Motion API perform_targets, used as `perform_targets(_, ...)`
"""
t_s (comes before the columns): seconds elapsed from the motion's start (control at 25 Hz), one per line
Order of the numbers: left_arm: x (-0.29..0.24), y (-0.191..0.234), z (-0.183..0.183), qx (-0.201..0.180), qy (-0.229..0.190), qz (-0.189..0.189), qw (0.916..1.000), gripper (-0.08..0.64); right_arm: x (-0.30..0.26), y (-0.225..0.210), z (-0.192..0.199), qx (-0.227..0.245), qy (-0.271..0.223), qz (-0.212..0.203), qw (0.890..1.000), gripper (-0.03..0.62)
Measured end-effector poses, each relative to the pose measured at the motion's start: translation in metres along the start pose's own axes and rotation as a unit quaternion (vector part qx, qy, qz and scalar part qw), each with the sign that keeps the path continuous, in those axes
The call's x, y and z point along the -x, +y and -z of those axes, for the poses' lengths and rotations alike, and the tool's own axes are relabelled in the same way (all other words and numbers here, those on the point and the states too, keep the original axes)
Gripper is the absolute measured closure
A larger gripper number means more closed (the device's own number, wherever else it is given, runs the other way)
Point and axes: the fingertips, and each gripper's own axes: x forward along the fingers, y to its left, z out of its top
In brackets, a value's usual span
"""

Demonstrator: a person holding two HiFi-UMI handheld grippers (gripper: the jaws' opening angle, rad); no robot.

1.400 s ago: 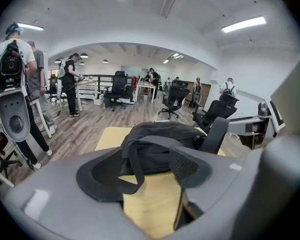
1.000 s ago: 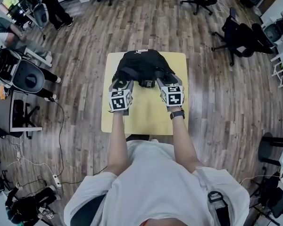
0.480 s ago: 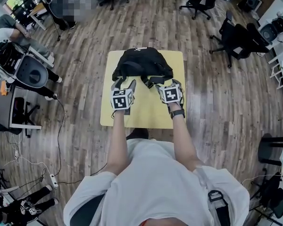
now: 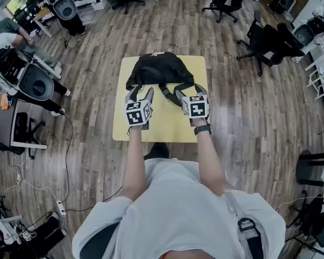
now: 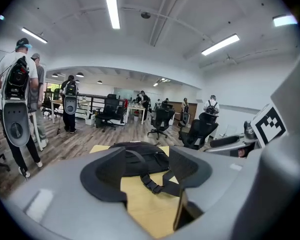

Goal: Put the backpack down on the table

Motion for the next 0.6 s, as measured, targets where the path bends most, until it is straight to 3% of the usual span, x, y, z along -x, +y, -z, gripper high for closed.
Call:
perform_targets(0.2, 0.015, -0.009, -0.030, 0.004, -0.043, 0.003, 0.9990, 0.287, 0.021, 0.006, -0.035, -0.002, -0.051, -0.009, 0.999, 0.229)
perform_targets(0.6, 0.054, -0.018, -0.080, -0.009, -0.114, -0.008, 0.9934, 0.408, 0.061, 0.030, -0.088, 0.005, -0.126, -0.034, 0.991, 0.238)
